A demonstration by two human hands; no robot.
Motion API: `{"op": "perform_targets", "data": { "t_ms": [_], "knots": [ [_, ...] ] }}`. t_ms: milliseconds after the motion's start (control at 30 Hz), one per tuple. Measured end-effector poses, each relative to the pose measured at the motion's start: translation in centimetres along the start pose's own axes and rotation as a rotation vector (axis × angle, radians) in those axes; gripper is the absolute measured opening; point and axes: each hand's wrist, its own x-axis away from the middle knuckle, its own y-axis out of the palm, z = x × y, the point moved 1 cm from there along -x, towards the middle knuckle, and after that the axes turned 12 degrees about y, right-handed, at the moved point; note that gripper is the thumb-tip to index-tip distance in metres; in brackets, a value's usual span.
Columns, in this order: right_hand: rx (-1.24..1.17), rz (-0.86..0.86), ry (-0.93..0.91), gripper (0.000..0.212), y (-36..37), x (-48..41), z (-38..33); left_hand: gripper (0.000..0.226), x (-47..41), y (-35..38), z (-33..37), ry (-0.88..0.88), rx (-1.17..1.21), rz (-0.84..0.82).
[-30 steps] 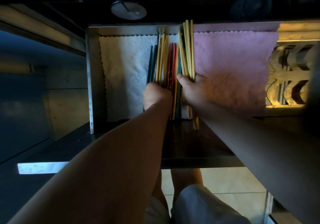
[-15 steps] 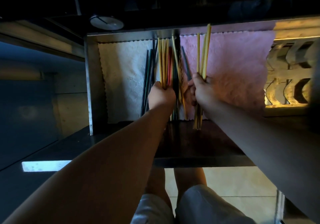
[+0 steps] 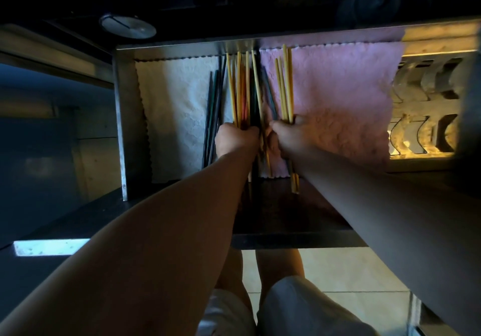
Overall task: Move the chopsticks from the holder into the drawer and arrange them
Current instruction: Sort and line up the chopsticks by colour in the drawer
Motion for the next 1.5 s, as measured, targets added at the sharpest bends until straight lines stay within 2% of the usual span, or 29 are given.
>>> {"op": "perform_targets", "data": {
  "t_ms": [133,233,333,400,467,567,700,833,1200,1300,1500],
  "knots": [
    [-0.039,-0.055,0.025,0.019,0.8,0.2,-0.4,0.034,0.3,-1.3,0.4,0.034,-0.005,-0.025],
    [-0.046,-0.046,0.009,0.009,1.3,0.6,-1.0,0.025,0.6,-2.7,0.4,0.052,0.011,-0.045],
    [-0.028,-0.055,0.027,0.014,2.1,0.6,-1.1,0.016,0.8,-4.3,-0.1,0.087,0.003,-0.052],
    [-0.012,-0.050,0.028,0.025,2.6,0.8,-1.2,0.017,0.6,-5.2,-0.6,0.068,0.032,-0.028],
    [0.115,0.052,-0.024,0.036,2.8,1.0,-1.3,0.017,0.3,-6.0,-1.3,0.072,-0.003,0.009],
    [0.314,0.256,-0.112,0.038,2.9,1.7,-1.6,0.023,-0.3,-6.8,-2.5,0.101,-0.076,0.063],
    [0.439,0.315,-0.144,0.037,2.9,1.3,-1.4,0.030,-1.3,-6.7,-3.2,0.046,-0.053,0.082],
    [0.355,0.222,-0.128,0.013,2.6,0.4,-1.3,0.035,-1.9,-6.2,-3.0,0.022,-0.054,0.047],
    [0.014,0.054,0.000,0.029,0.6,2.3,-1.8,0.030,-0.1,-3.3,-0.1,-0.012,0.111,-0.032],
    [-0.100,0.014,0.016,0.025,0.2,3.1,-2.0,0.032,0.3,-2.4,0.6,-0.031,0.142,-0.046],
    [-0.110,0.005,-0.009,0.027,-0.9,4.0,-2.0,0.030,0.5,-1.6,0.8,-0.036,0.167,-0.039]
  ]
}}
